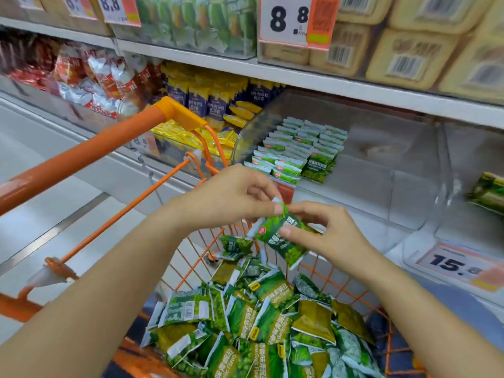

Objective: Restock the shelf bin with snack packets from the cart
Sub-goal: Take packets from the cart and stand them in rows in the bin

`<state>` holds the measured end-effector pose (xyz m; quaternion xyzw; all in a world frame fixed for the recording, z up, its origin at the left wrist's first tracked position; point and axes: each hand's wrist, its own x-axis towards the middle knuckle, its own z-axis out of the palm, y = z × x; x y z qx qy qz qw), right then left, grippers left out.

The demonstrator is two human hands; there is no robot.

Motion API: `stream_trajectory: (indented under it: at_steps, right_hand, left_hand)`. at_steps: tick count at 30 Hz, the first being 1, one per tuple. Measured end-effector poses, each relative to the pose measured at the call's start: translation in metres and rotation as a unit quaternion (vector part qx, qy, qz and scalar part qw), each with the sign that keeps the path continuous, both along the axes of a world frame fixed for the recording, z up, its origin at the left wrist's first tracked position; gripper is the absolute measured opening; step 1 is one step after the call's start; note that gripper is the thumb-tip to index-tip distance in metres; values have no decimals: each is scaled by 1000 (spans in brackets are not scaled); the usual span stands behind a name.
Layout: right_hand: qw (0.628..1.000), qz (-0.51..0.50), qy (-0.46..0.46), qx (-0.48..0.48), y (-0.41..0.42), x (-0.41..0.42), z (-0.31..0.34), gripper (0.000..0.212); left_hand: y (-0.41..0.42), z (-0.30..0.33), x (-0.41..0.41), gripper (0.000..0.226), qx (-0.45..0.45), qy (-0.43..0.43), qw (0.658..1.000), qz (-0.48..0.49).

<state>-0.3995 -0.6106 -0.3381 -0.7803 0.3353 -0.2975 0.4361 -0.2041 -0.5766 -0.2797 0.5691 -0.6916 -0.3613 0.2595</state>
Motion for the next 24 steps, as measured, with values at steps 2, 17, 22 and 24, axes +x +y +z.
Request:
stream_trajectory:
  at_steps: [2, 17, 22, 24]
  right_hand:
    - [999, -5, -46, 19, -2, -1, 0, 25]
    - [973, -60, -151, 165, -18, -11, 1, 31]
    - [966, -179, -135, 132, -35, -23, 4, 49]
    - [953, -233, -147, 126, -50, -28, 16, 12]
  left_hand:
    - [-6, -1, -11, 6, -55, 33, 997, 31]
    - [-28, -18, -30, 30, -151, 117, 970, 151]
    - [-45, -54, -20, 49, -204, -87, 961, 165]
    - [-47, -74, -15, 58, -211, -189, 950, 133]
